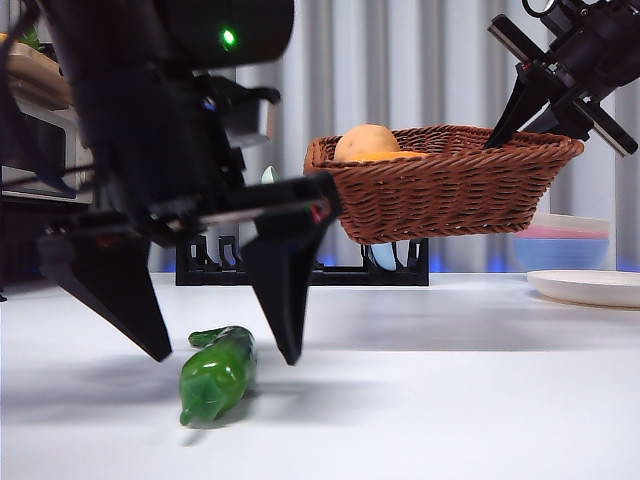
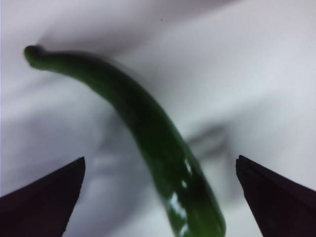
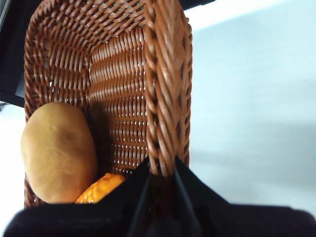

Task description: Pick up the basket,pick up the corn from the table,pick up the potato from the table,pick up the cucumber from the table,put all items into the basket

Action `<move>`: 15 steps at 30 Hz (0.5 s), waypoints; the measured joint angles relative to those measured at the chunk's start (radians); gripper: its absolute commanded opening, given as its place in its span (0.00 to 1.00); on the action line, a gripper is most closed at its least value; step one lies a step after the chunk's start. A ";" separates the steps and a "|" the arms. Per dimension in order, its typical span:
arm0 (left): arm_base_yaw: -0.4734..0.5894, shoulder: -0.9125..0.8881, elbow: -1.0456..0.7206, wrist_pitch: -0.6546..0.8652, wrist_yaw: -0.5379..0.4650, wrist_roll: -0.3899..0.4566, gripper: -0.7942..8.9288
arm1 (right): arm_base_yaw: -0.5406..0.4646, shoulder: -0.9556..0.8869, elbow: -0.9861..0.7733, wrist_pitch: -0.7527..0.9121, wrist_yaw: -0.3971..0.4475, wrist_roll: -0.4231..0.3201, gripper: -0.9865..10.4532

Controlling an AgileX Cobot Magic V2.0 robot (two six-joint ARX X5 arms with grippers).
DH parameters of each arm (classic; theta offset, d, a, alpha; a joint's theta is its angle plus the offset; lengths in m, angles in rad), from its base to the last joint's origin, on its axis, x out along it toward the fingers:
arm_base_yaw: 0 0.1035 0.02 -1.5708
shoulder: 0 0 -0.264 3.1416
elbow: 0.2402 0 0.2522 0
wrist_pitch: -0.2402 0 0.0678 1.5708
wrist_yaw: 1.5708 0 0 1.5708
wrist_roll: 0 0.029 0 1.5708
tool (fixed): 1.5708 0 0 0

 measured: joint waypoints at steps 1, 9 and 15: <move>0.000 0.008 0.000 0.012 0.000 0.000 0.53 | 0.000 0.000 0.000 0.000 0.000 0.000 0.08; 0.000 0.013 0.000 0.005 0.000 0.031 0.07 | 0.000 0.000 0.000 -0.005 0.000 0.000 0.08; 0.000 0.013 0.000 -0.003 0.000 0.054 0.07 | 0.000 0.000 0.000 -0.024 0.000 0.000 0.08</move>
